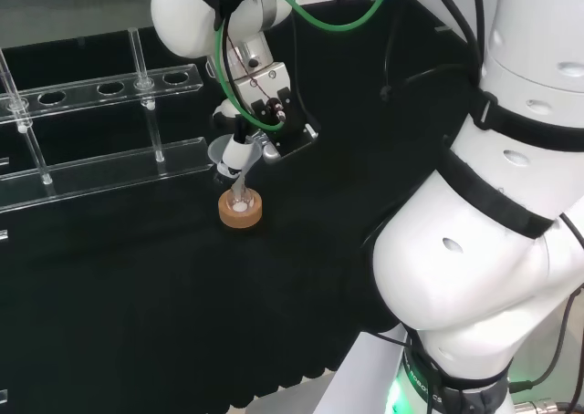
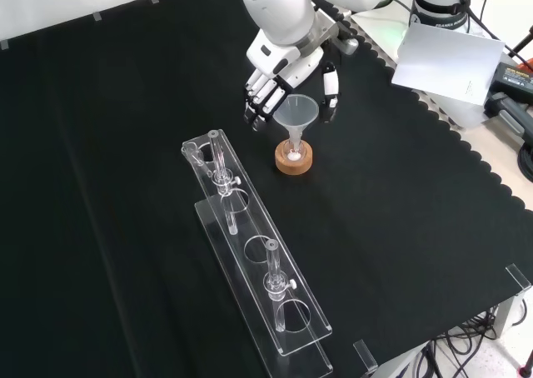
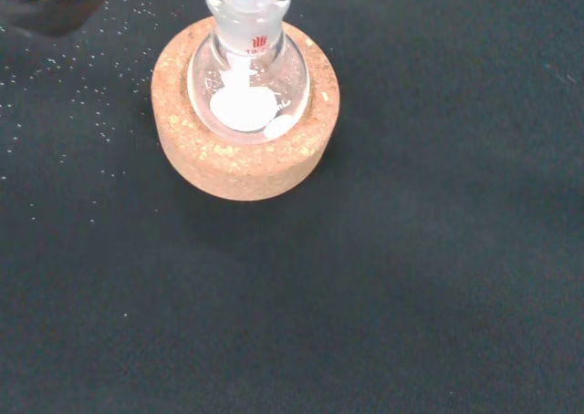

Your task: Remove the funnel from the round-bottom flask.

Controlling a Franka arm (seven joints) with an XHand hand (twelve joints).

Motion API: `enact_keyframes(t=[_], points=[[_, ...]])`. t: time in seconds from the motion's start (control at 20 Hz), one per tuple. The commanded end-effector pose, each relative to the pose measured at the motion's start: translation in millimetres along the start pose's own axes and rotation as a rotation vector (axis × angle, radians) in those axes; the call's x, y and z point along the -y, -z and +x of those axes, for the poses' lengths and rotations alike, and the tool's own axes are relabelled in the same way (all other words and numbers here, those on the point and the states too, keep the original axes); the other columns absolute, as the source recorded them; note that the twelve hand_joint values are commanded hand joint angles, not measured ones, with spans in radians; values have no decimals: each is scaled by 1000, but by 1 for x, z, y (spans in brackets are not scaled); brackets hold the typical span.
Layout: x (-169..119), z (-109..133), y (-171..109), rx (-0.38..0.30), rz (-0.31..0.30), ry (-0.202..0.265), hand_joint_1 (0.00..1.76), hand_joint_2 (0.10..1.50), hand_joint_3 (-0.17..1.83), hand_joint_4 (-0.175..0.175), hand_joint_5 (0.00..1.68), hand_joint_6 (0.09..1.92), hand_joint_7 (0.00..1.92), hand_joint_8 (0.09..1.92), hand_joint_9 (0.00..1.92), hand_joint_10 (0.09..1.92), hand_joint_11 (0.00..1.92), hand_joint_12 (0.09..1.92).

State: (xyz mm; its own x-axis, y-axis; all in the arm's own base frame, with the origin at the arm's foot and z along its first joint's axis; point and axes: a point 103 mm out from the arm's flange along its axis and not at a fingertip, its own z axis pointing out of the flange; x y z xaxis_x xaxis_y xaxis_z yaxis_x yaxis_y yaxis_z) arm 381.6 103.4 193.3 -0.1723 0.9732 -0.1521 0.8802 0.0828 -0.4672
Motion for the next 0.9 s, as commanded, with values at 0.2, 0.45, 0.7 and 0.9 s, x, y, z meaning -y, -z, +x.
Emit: enact_keyframes(t=[0.2,0.45,0.7,0.9], points=[[-1,0,-7,5,-1,-1,659,649,272,-22,198,87,28,630,272,771,310,1481],[-4,1,-14,38,-7,-5,675,654,285,-14,263,87,130,688,445,671,406,1425],[-4,2,-13,66,-35,-22,697,672,319,-11,373,87,276,672,590,585,487,1370],[1,6,-6,146,-138,-35,723,727,373,-13,570,87,475,649,804,513,601,1273]])
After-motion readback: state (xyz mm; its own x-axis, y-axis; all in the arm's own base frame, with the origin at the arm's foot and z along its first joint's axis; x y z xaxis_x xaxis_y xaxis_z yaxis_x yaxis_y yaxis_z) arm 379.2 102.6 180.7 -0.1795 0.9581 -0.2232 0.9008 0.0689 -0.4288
